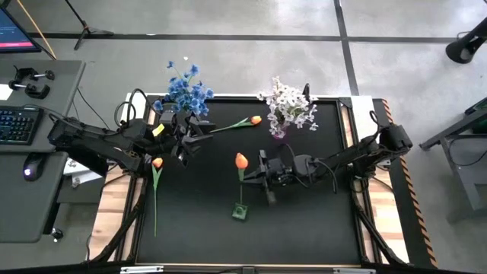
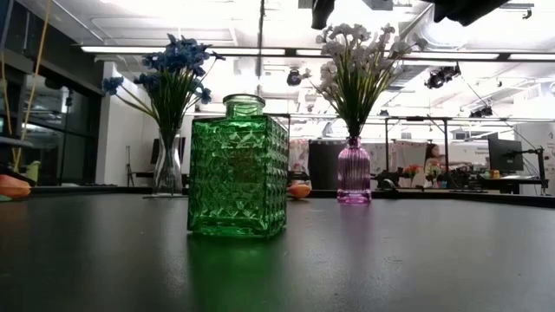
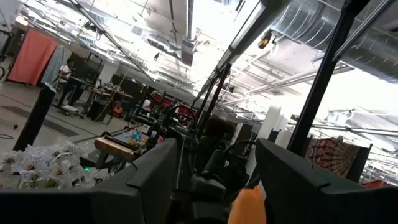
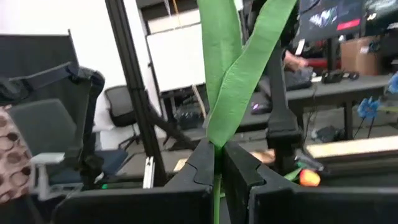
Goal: Sort flowers into vase by color
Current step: Put the bottom right orange flower into the green vase
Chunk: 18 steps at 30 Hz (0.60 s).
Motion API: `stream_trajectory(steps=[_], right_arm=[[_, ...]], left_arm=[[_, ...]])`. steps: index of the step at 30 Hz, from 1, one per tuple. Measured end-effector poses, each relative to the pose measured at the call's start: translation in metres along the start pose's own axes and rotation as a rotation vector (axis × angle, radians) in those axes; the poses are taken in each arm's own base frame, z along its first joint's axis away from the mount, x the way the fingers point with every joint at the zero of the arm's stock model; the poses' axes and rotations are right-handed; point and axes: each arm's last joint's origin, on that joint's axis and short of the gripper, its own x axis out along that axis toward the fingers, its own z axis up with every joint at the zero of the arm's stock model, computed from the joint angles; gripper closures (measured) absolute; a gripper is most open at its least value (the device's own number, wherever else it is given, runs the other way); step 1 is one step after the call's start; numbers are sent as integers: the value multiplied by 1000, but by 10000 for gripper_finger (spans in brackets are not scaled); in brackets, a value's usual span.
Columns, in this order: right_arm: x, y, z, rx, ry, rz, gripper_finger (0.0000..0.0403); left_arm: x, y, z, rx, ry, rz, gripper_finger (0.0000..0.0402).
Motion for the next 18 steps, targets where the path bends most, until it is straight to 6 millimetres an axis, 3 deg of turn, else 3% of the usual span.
stream_trajectory(steps=[18], right_arm=[[2,0,-2,32,-8,89,403]], left_arm=[[0,0,0,-9,-1,0,195]])
